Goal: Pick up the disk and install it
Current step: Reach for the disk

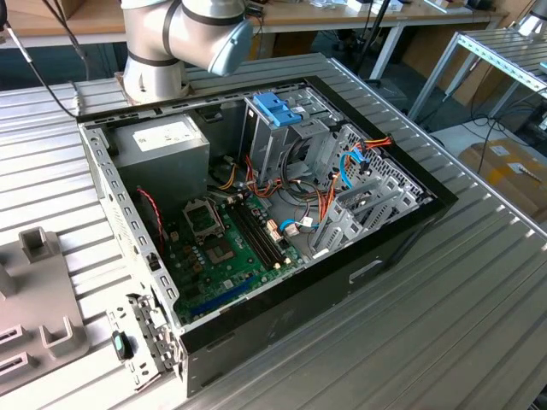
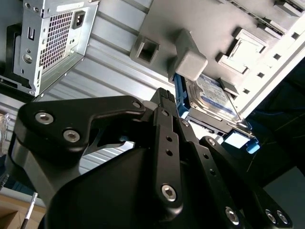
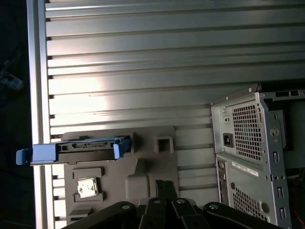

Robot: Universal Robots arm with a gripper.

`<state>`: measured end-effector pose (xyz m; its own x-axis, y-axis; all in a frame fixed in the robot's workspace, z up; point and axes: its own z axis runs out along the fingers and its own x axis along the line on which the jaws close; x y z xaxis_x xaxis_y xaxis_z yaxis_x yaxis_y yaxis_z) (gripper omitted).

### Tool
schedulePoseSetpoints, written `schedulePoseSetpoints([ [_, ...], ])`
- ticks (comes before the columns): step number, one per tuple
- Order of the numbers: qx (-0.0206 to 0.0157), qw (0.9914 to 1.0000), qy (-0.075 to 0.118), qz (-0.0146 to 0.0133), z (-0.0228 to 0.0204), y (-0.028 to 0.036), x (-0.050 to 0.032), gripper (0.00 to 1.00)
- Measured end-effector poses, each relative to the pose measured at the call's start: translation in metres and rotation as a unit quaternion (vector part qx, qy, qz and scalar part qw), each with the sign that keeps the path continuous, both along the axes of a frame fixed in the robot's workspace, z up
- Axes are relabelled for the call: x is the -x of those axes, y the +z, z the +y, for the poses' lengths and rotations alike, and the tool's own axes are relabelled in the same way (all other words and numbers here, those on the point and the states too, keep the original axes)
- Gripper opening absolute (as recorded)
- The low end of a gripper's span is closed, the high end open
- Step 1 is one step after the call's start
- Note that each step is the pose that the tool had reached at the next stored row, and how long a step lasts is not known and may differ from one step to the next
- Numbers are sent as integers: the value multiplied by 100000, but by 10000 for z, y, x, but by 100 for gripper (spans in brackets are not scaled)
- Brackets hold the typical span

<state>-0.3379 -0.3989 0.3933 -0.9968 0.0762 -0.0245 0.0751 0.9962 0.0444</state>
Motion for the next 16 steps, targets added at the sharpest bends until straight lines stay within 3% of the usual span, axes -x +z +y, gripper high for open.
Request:
schedulePoseSetpoints([
  [16,0,100000,0,1,0,0,310,11],
])
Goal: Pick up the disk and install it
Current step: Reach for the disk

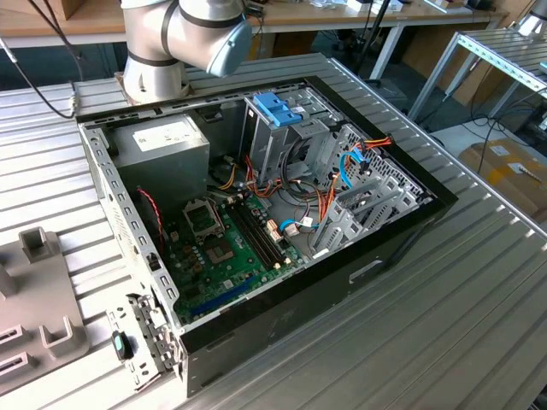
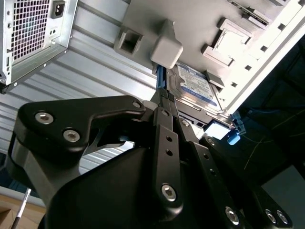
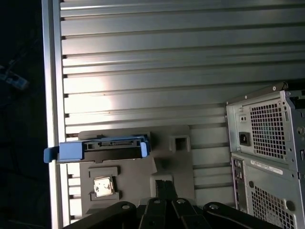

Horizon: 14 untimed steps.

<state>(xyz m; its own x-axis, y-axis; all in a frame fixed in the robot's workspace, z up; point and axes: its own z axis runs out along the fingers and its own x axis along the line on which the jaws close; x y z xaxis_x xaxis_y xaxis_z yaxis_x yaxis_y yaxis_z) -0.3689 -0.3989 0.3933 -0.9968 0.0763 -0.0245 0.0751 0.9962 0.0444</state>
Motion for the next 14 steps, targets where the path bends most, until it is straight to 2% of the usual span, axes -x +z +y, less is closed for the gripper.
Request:
schedulePoseSetpoints([
  [7,2,100000,3,6,0,1,119,11],
  [12,1,100000,1,-2,0,0,284,11],
  [14,3,100000,-2,3,0,1,319,11],
])
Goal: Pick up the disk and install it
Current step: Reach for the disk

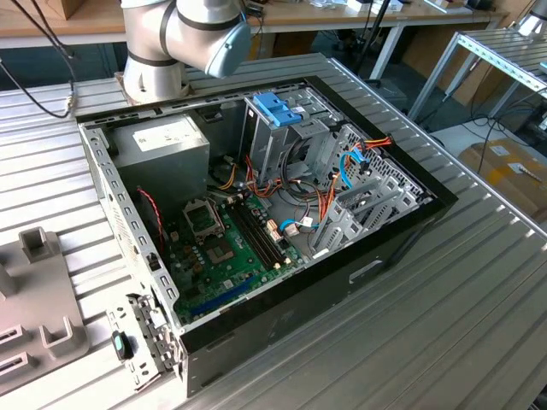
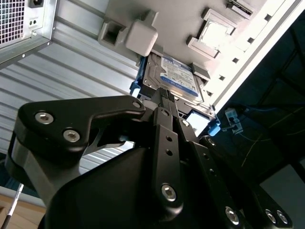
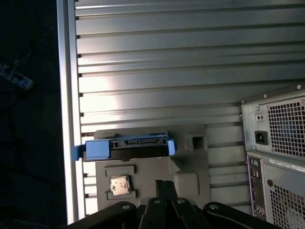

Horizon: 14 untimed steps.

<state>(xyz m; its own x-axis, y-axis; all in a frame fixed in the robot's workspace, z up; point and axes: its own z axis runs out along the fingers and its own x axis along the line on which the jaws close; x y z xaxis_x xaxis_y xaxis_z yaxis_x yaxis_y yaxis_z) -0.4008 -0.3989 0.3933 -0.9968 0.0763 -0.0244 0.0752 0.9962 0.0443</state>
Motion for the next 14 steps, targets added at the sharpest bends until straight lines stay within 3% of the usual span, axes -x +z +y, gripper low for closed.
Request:
schedulePoseSetpoints([
  [14,-3,100000,2,-3,0,-1,310,11],
])
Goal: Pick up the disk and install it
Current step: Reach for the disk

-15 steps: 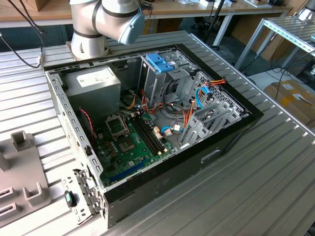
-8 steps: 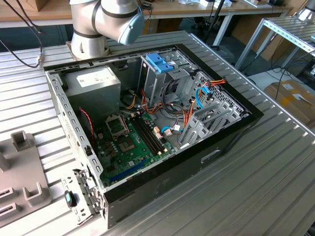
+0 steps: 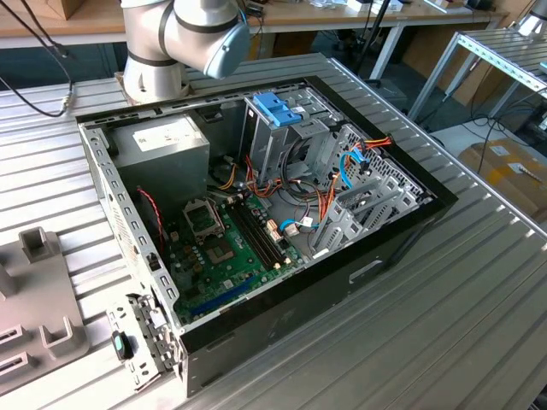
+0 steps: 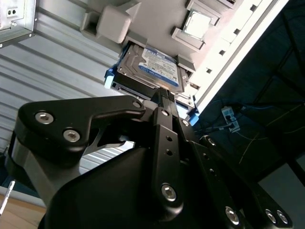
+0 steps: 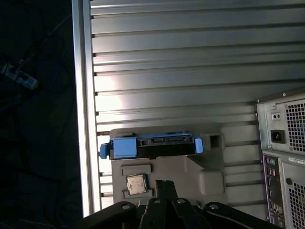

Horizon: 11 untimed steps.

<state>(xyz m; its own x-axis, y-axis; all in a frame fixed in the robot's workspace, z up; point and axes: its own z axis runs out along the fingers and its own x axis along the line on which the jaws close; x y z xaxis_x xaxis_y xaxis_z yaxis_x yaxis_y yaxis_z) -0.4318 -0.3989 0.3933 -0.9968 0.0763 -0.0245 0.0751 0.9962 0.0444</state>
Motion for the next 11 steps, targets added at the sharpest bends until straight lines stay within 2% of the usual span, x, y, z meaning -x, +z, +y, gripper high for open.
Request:
schedulePoseSetpoints([
  [8,1,100000,1,-3,0,0,171,11],
  [11,4,100000,8,2,-1,0,194,11],
])
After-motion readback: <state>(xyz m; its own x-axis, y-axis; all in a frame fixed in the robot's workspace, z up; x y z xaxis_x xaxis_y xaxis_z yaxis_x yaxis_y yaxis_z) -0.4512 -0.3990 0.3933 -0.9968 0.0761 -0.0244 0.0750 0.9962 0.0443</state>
